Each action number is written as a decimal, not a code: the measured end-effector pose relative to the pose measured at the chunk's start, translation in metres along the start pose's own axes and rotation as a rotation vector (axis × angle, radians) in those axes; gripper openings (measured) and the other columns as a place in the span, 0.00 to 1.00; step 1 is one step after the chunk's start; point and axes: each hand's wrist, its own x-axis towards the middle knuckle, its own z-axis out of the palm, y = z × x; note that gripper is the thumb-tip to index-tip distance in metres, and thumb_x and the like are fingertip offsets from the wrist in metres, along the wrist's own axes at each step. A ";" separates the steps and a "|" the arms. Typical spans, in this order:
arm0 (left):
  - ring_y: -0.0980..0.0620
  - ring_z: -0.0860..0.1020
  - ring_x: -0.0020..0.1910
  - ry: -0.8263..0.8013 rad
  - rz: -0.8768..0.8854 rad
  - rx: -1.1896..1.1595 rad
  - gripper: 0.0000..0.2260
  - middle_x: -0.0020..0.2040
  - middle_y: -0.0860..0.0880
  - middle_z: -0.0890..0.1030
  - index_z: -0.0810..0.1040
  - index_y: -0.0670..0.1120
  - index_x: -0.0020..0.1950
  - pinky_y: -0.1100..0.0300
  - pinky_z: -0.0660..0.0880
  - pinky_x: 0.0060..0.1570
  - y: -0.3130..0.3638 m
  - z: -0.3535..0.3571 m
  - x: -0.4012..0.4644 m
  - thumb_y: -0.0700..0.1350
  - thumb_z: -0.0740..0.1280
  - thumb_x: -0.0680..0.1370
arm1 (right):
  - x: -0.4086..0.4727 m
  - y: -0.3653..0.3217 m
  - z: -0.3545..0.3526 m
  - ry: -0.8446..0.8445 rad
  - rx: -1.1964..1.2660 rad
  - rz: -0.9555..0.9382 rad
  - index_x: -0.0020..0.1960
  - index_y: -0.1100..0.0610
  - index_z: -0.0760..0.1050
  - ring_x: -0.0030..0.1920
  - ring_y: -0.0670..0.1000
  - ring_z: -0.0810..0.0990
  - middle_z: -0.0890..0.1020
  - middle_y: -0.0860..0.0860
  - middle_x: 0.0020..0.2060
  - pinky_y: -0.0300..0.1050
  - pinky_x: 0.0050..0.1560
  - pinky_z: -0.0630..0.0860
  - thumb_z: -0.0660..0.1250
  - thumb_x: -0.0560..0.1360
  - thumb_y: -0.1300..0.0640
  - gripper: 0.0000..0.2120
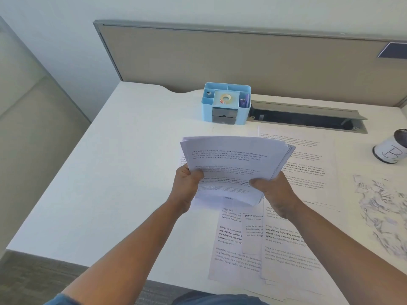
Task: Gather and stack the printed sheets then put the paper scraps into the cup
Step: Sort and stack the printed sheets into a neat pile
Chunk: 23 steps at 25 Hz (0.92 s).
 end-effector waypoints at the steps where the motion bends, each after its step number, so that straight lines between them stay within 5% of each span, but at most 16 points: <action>1: 0.50 0.83 0.49 -0.004 -0.005 -0.005 0.16 0.50 0.49 0.87 0.85 0.45 0.53 0.57 0.79 0.48 -0.001 -0.002 0.000 0.37 0.61 0.71 | -0.001 0.001 0.002 -0.003 0.003 0.004 0.57 0.50 0.82 0.58 0.50 0.85 0.87 0.49 0.55 0.51 0.64 0.78 0.66 0.76 0.75 0.21; 7: 0.47 0.84 0.53 -0.052 -0.036 0.048 0.17 0.53 0.49 0.88 0.86 0.48 0.54 0.52 0.81 0.56 -0.012 -0.007 -0.003 0.32 0.61 0.76 | -0.005 0.017 0.006 0.054 -0.008 0.053 0.57 0.49 0.82 0.57 0.49 0.85 0.87 0.48 0.54 0.54 0.67 0.76 0.69 0.76 0.72 0.19; 13: 0.46 0.83 0.61 -0.118 -0.082 0.145 0.12 0.58 0.50 0.87 0.84 0.48 0.62 0.44 0.76 0.67 -0.030 -0.017 0.002 0.41 0.69 0.79 | -0.005 0.035 0.005 0.028 0.027 0.135 0.63 0.51 0.80 0.63 0.50 0.82 0.86 0.48 0.59 0.58 0.73 0.71 0.74 0.76 0.64 0.18; 17: 0.50 0.84 0.58 -0.142 -0.106 0.193 0.11 0.56 0.52 0.87 0.83 0.48 0.61 0.50 0.78 0.64 -0.027 -0.016 0.010 0.36 0.67 0.83 | 0.001 0.035 -0.002 0.068 0.011 0.161 0.63 0.56 0.81 0.62 0.49 0.83 0.86 0.48 0.57 0.57 0.73 0.71 0.75 0.76 0.56 0.16; 23: 0.50 0.85 0.53 -0.164 -0.217 0.238 0.15 0.55 0.48 0.87 0.77 0.44 0.66 0.53 0.82 0.55 -0.021 -0.013 0.030 0.38 0.72 0.80 | 0.011 0.036 -0.010 0.171 0.019 0.226 0.60 0.59 0.82 0.56 0.57 0.86 0.88 0.53 0.53 0.61 0.63 0.79 0.74 0.77 0.61 0.12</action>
